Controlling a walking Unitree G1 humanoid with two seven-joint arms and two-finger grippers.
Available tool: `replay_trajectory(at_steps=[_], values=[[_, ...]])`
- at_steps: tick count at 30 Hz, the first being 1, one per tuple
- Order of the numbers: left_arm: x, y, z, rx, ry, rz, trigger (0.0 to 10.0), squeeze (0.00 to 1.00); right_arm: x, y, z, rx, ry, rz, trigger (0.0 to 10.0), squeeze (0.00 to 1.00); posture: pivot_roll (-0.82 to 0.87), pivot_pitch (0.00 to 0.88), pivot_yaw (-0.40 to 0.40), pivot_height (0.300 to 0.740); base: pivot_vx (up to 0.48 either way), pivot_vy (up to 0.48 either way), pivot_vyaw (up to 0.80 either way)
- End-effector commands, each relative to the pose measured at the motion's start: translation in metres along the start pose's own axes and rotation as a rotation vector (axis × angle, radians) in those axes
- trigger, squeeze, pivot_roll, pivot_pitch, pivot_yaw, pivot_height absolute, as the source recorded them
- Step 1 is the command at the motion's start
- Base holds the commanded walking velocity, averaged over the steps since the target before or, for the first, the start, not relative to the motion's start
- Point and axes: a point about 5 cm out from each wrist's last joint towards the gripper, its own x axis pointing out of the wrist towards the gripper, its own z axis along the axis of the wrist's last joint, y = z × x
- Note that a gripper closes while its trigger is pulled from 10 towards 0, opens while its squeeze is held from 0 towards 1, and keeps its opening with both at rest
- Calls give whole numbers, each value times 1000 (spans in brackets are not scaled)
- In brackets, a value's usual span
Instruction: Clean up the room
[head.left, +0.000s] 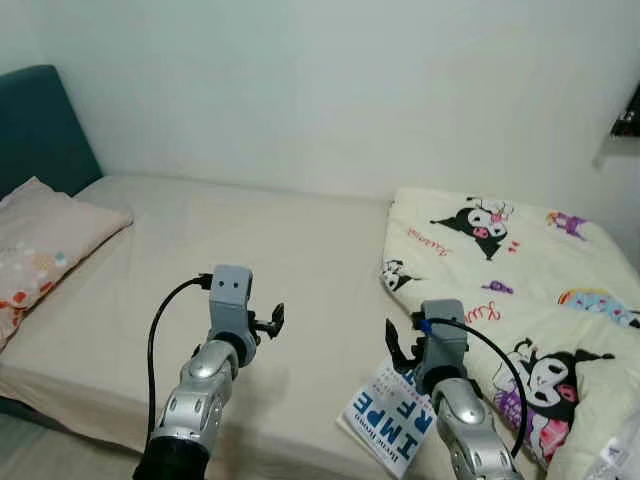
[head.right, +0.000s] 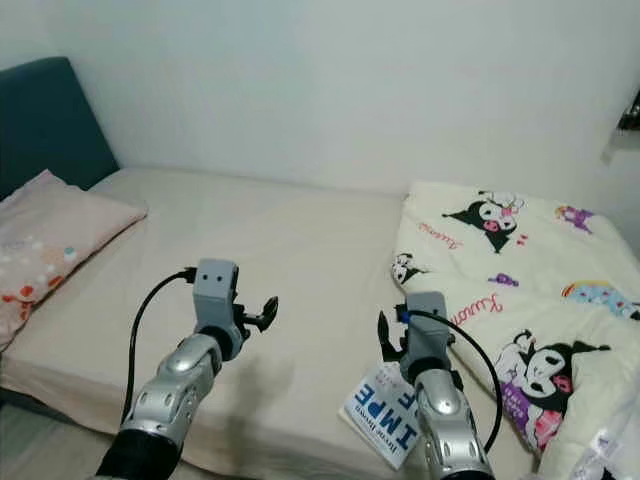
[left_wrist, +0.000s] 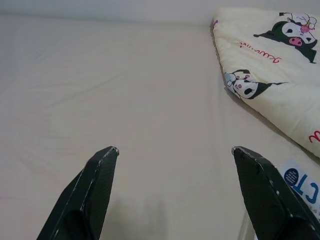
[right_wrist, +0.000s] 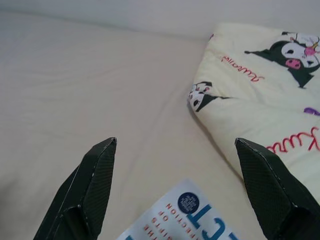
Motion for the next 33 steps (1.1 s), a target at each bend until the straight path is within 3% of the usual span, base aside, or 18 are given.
replay_trajectory(at_steps=[1,10,16,20,28,33], values=[[-1,2,-5,-4,20,4,10000,0,0,6,1,9,-1,16,10000,0,-22,0,-8,740,0,0,0],[-3,2,-6,27,18,8,10000,0,-3,9,-4,4,27,27,10000,0,-19,0,-9,740,0,0,0],[-5,5,-6,25,11,15,10000,0,-5,11,-8,7,39,31,10000,0,-17,0,-10,740,0,474,0],[-9,4,-10,27,25,6,10000,0,-10,12,-24,8,101,28,10000,0,-17,0,-9,740,0,96,0],[-19,16,-23,59,55,18,10000,0,-22,3,-43,11,167,-37,10000,0,-18,16,-6,735,0,0,0],[-22,19,-24,49,48,26,10000,0,-24,0,-44,23,168,-50,10000,0,-20,22,-8,725,0,0,0]])
